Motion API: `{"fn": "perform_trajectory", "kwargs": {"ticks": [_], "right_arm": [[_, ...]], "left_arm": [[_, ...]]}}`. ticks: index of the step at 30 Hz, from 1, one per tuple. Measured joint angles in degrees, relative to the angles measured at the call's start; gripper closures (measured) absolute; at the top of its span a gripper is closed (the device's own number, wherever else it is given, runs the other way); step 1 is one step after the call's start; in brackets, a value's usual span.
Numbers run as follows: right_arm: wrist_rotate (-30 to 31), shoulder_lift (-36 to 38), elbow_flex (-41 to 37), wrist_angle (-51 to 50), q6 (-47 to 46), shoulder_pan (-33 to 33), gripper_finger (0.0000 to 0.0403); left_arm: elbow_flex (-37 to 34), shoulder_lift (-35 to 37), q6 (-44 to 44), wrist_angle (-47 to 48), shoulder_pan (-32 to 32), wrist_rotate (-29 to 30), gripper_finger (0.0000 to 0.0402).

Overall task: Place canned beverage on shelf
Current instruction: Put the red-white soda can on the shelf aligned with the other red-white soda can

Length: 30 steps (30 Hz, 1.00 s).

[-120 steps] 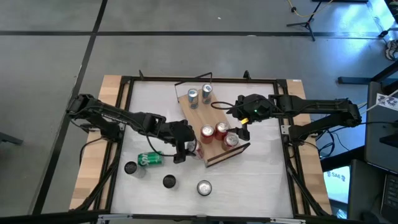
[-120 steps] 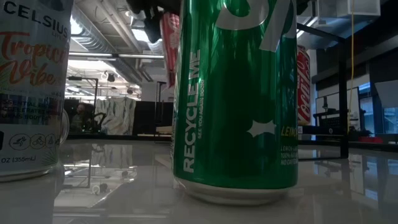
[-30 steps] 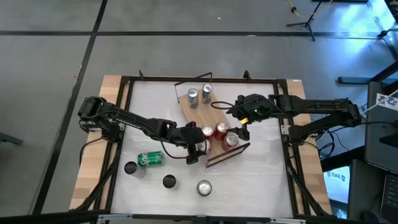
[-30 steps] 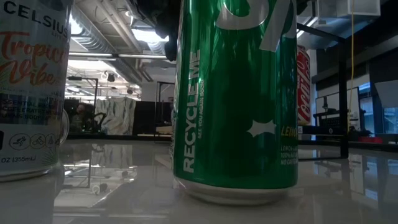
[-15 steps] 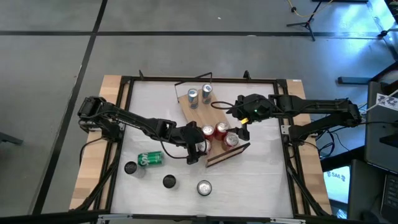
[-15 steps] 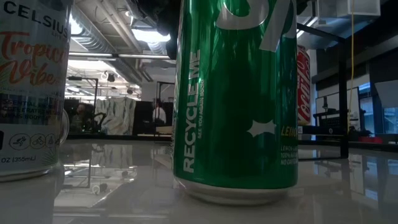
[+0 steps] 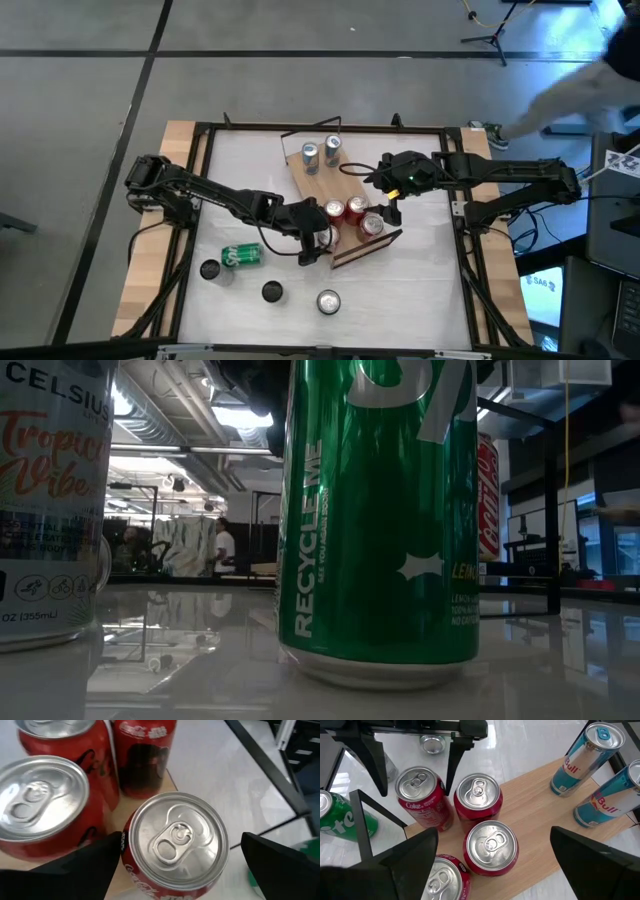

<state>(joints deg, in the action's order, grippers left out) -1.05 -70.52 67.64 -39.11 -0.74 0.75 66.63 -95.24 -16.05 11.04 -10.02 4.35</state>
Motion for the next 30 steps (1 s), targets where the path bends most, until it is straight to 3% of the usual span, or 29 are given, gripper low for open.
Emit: {"fn": "perform_trajectory", "kwargs": {"ticks": [19, 30], "right_arm": [[0.0, 0.0, 0.0, 0.0, 0.0, 0.0, 0.0024], [0.0, 0.0, 0.0, 0.0, 0.0, 0.0, 0.0024]], "left_arm": [[0.0, 4.4, -1.4, 3.7, 0.4, 0.0, 0.0006], [0.0, 7.4, -1.8, 15.5, -0.6, -1.9, 0.0006]]}}
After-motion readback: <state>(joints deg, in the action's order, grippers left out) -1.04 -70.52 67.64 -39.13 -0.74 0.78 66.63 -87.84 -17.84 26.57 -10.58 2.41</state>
